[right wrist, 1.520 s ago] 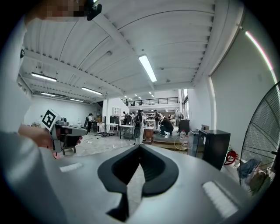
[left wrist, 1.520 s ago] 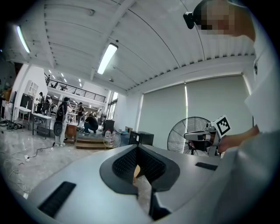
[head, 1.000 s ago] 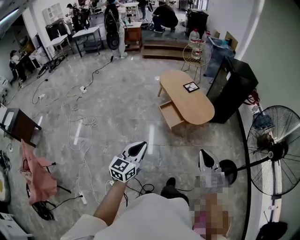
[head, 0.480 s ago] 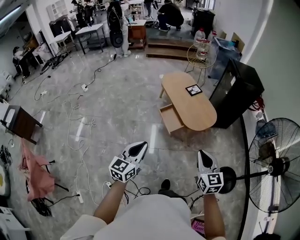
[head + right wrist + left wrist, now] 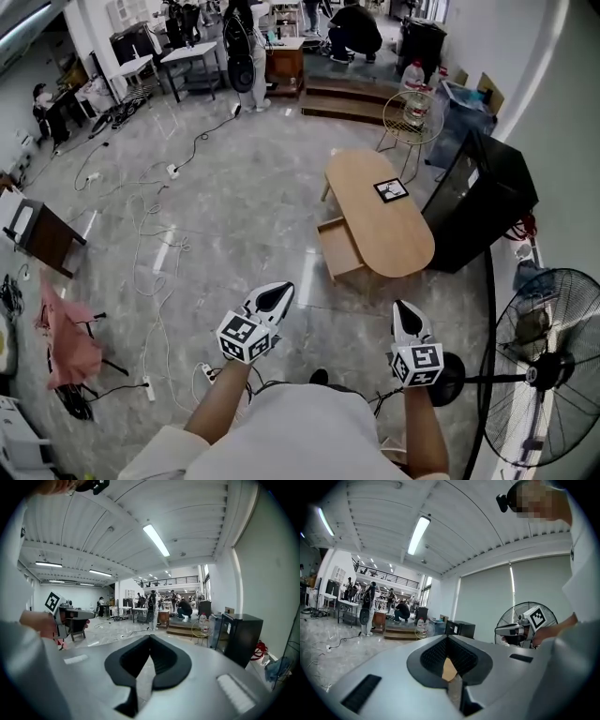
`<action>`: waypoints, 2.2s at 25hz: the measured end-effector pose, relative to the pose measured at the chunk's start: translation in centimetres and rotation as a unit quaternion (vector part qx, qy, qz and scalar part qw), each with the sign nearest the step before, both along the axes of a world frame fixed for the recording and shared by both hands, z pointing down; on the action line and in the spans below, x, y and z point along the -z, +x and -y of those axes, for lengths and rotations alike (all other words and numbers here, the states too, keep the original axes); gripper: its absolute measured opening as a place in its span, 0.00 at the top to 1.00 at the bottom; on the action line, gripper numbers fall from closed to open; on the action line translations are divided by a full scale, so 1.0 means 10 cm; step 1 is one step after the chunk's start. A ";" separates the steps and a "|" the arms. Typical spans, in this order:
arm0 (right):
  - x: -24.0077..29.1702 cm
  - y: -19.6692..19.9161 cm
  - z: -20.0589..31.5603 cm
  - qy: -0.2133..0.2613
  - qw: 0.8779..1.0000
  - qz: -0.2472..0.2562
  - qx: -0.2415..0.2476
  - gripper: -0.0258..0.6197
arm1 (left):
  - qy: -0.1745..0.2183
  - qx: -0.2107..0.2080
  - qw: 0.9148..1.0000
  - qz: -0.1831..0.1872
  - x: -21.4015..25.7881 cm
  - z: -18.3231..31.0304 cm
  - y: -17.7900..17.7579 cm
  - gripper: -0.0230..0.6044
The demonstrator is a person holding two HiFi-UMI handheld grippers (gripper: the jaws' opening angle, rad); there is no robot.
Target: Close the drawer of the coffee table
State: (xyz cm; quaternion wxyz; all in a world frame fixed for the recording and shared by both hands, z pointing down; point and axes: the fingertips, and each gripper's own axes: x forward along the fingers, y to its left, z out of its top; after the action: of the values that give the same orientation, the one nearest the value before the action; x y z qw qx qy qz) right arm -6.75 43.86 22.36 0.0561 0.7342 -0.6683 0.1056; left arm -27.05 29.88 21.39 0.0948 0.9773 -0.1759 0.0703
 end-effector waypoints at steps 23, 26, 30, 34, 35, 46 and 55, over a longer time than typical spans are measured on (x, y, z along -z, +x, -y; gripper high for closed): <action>-0.28 0.91 0.64 -0.022 1.000 0.013 -0.002 0.94 | -0.025 0.007 1.000 0.017 -0.27 0.68 0.88 0.95; -0.27 1.04 0.84 -0.021 1.000 0.010 -0.016 0.94 | -0.028 -0.002 0.999 0.017 -0.29 0.94 1.00 0.95; -0.24 1.17 1.17 -0.017 0.999 0.012 -0.037 0.94 | -0.024 -0.013 0.999 0.017 -0.29 1.35 1.14 0.95; -0.21 1.25 1.54 -0.019 0.998 0.008 -0.052 0.94 | -0.027 -0.025 0.999 0.013 -0.29 1.77 1.25 0.95; -0.20 1.25 1.64 -0.019 0.998 0.008 -0.055 0.94 | -0.028 -0.028 0.999 0.013 -0.29 1.87 1.27 0.95; -0.16 1.42 2.50 -0.028 0.996 -0.002 -0.089 0.94 | -0.034 -0.064 0.997 0.007 -0.31 2.90 1.58 0.95; -0.20 1.52 3.00 -0.028 0.994 -0.008 -0.102 0.94 | -0.037 -0.088 0.995 0.017 -0.41 3.40 1.76 0.95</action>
State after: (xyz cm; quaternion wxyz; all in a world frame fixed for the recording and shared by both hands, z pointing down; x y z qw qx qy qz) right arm 8.43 13.84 24.33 0.0712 0.7977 -0.5860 0.1236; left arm -9.43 -4.11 25.50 0.1210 0.9835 -0.0879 0.1015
